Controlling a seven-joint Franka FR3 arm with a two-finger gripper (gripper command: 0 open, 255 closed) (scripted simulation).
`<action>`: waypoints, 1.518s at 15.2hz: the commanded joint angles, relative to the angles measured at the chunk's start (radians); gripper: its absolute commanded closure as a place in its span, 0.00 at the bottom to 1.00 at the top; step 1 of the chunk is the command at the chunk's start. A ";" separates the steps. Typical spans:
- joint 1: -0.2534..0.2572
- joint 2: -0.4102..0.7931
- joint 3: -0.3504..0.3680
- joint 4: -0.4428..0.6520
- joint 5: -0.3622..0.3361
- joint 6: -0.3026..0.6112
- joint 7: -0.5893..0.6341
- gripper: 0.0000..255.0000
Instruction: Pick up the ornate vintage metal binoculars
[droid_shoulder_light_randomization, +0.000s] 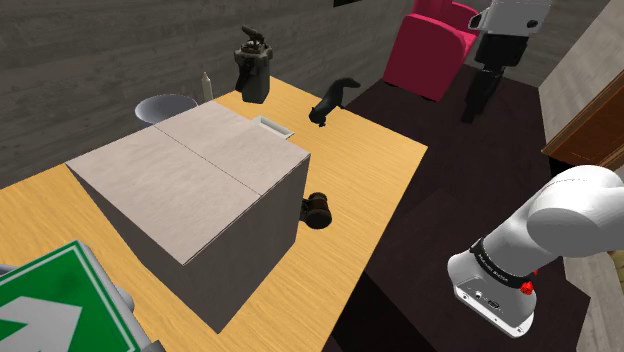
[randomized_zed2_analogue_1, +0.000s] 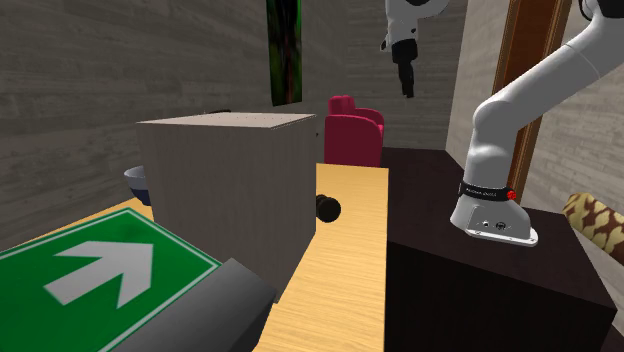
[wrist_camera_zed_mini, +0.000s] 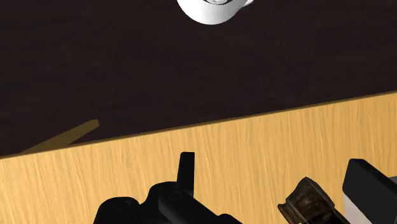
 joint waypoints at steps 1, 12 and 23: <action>0.000 0.000 0.000 0.000 0.000 0.000 0.000 0.00; 0.038 0.169 0.195 -0.123 0.209 0.343 0.283 0.00; 0.056 0.536 0.373 -0.058 0.319 0.721 0.535 0.00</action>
